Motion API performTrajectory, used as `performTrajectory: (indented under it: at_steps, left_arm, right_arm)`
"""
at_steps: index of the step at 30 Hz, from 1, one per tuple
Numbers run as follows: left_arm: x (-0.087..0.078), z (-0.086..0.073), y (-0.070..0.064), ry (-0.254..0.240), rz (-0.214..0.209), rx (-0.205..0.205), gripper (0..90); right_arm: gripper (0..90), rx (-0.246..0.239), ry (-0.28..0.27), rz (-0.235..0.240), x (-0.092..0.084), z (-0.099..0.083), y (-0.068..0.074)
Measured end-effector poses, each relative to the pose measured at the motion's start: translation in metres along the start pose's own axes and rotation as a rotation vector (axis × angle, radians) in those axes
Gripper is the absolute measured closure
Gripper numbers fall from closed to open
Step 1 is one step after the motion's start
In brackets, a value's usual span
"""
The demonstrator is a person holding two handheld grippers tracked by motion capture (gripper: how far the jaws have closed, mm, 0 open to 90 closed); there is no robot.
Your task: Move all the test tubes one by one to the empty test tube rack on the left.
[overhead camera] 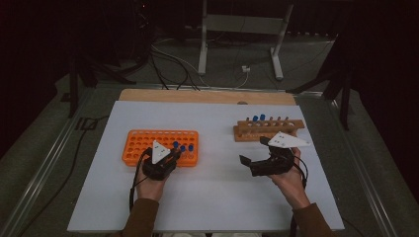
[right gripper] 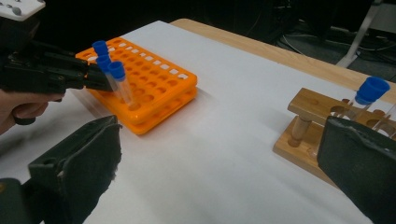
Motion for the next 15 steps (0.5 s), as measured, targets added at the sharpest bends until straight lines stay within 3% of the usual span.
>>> performTrajectory:
  at_steps: [10, 15]
  left_arm:
    - [0.0016, -0.0036, 0.0004, 0.016, -0.004, -0.002, 78.8]
    - [0.0006, -0.0017, 0.003, 0.024, -0.041, -0.046, 76.6]
  right_arm:
    - [0.0, -0.006, 0.005, 0.002, 0.0012, -0.0016, 0.0007]
    - [0.0, -0.004, 0.005, 0.002, 0.0012, -0.0016, 0.0]
Point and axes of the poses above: each handheld gripper's, and its own axes: x roughly forward along the jaws, z roughly out of its top, y roughly to its left, the point moved 6 cm from there along x, roughly forward along the jaws, and after that the axes turned 10 degrees about -z, right-handed, at the moved point
